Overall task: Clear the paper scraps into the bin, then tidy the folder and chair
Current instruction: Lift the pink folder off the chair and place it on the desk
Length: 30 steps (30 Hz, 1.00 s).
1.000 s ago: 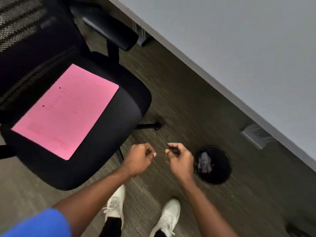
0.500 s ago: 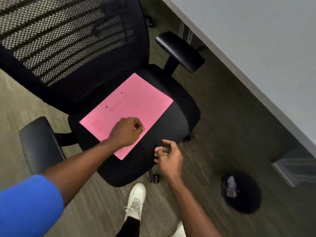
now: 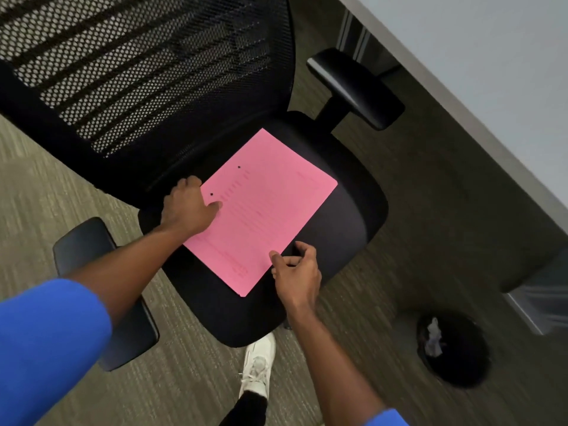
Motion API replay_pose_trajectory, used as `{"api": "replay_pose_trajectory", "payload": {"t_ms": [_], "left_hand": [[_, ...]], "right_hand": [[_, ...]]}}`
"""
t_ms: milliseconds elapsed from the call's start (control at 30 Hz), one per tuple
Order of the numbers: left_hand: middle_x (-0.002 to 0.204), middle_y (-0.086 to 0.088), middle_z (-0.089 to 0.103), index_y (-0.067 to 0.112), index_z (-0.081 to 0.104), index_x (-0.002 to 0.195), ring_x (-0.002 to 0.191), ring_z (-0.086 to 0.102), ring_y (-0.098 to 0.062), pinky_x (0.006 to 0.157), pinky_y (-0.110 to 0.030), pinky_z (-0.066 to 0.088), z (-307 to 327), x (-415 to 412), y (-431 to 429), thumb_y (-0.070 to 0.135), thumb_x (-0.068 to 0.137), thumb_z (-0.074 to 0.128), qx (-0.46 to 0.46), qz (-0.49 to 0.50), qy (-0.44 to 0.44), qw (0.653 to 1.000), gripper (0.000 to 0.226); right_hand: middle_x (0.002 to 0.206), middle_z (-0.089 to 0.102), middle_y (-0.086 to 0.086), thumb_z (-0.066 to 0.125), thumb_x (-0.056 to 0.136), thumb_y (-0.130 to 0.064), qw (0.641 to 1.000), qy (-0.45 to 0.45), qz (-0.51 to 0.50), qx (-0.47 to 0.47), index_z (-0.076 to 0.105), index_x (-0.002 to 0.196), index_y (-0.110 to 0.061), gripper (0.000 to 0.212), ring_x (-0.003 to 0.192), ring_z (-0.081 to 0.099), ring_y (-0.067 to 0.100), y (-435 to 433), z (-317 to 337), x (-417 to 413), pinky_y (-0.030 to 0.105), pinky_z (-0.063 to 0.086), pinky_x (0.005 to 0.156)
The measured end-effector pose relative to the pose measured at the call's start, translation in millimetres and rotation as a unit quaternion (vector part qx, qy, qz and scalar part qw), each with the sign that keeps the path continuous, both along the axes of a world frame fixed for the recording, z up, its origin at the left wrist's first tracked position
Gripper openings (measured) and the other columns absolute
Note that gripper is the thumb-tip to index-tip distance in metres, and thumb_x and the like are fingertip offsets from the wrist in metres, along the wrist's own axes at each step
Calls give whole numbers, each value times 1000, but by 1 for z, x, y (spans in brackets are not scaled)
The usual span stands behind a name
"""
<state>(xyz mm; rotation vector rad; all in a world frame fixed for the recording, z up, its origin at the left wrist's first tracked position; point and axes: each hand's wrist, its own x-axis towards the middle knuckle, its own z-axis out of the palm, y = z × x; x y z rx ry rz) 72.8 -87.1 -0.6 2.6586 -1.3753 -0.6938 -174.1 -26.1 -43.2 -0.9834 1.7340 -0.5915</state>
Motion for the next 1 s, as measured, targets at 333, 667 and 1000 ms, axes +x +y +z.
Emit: {"api": "replay_pose_trajectory", "payload": {"t_ms": [333, 667, 1000], "left_hand": [[117, -16, 76, 3, 72, 114, 106, 71, -40, 89, -46, 60, 3, 1, 1, 38, 91, 84, 10, 60, 69, 996, 43], [103, -2, 75, 20, 65, 105, 86, 73, -22, 70, -35, 60, 31, -58, 64, 19, 100, 73, 22, 96, 231, 968, 10], [112, -2, 80, 22, 70, 116, 100, 79, -29, 94, -59, 64, 73, -130, 134, 17, 103, 70, 10, 105, 329, 938, 14]], "right_hand": [[79, 76, -9, 82, 84, -44, 998, 62, 4, 19, 54, 127, -29, 53, 93, 72, 12, -5, -2, -12, 42, 57, 89], [92, 69, -13, 77, 86, -44, 995, 57, -3, 77, 66, 104, -25, 28, 80, 63, 1, 26, 23, -74, 24, 43, 57], [91, 77, 4, 83, 85, -21, 995, 5, -63, 78, 67, 95, -19, 19, 87, 76, 28, 75, 68, -165, 47, 63, 75]]}}
